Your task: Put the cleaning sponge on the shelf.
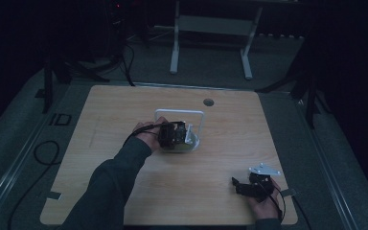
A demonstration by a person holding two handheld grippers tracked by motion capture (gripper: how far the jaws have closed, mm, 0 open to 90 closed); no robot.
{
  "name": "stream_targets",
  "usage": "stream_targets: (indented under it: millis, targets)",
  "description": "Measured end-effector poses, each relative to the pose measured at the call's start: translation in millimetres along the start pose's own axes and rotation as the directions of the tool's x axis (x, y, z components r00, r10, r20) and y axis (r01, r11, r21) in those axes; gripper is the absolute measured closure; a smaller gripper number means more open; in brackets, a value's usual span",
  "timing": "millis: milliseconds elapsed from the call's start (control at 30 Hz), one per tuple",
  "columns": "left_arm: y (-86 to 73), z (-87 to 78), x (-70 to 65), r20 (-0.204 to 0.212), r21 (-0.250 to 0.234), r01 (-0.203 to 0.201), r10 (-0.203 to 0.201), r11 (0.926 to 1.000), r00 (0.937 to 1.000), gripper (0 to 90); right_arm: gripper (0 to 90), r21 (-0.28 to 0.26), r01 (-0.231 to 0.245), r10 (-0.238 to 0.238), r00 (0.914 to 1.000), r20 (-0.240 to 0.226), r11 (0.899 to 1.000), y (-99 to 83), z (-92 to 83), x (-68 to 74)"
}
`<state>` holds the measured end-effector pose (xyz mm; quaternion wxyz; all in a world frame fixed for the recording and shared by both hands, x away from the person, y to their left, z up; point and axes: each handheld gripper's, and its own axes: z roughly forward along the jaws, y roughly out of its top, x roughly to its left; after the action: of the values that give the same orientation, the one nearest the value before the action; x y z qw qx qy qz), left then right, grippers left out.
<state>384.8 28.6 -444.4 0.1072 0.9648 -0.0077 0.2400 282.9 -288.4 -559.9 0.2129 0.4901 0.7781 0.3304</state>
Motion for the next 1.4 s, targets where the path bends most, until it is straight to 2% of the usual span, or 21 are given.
stream_targets:
  millis: [267, 500, 767, 1400]
  targets:
    - [-2.1, 5.6, 3.0, 0.005, 0.002, 0.000, 0.000, 1.0000, 1.0000, 71.7, 13.0, 0.000, 0.000, 0.000, 1.0000, 0.000, 1.000, 0.0, 0.0, 0.0]
    - [-3.1, 8.1, 3.9, -0.013, 0.002, -0.028, 0.028, 0.9996, 0.9995, 71.6, 13.0, 0.000, 0.000, 0.000, 1.0000, 0.000, 1.000, 0.0, 0.0, 0.0]
    - [-5.2, 10.2, 4.7, -0.026, 0.001, -0.030, 0.030, 0.9996, 0.9992, 71.6, 13.0, 0.000, 0.000, 0.000, 1.0000, 0.000, 1.000, 0.0, 0.0, 0.0]
    - [-1.9, 23.6, 6.8, -0.024, -0.010, -0.042, 0.042, 0.9991, 0.9988, 71.5, 13.0, 0.000, 0.001, -0.001, 1.0000, 0.000, 1.000, 0.0, 0.0, 0.0]
